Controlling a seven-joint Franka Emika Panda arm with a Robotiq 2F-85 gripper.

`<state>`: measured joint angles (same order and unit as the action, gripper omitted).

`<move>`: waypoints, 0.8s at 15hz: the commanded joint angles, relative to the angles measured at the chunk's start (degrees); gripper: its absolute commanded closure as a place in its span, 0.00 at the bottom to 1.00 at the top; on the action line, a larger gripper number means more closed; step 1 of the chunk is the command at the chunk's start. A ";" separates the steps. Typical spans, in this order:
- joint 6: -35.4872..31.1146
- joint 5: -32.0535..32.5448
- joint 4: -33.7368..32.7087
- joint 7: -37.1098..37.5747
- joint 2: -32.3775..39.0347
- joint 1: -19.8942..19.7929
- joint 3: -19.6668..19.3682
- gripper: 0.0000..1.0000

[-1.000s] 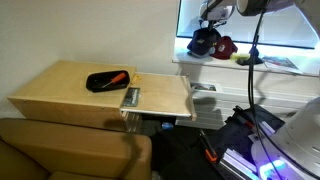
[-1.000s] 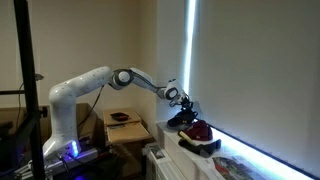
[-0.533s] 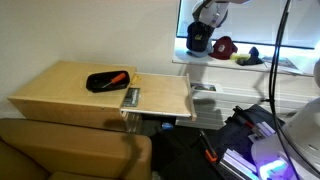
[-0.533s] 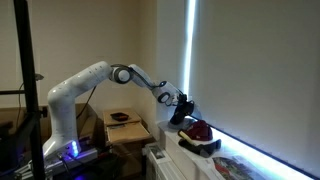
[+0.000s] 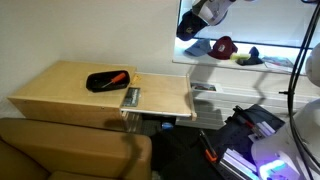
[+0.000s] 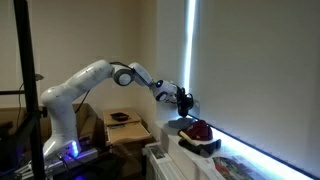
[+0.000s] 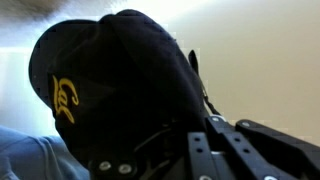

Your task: Place the screwdriver in the black bowl, move the sticky notes to the windowsill, then unstack the caps

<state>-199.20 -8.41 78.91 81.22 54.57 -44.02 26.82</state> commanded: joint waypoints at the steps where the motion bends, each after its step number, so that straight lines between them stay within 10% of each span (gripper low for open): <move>1: 0.11 -4.68 -5.63 4.46 0.52 -0.08 -3.68 0.99; 6: 1.06 -19.85 -21.11 5.64 5.30 7.86 -15.76 0.99; 12: 1.14 -44.52 -32.34 15.77 12.57 20.45 -41.95 0.99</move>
<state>-198.06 -41.87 52.72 92.66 62.16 -28.25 -4.05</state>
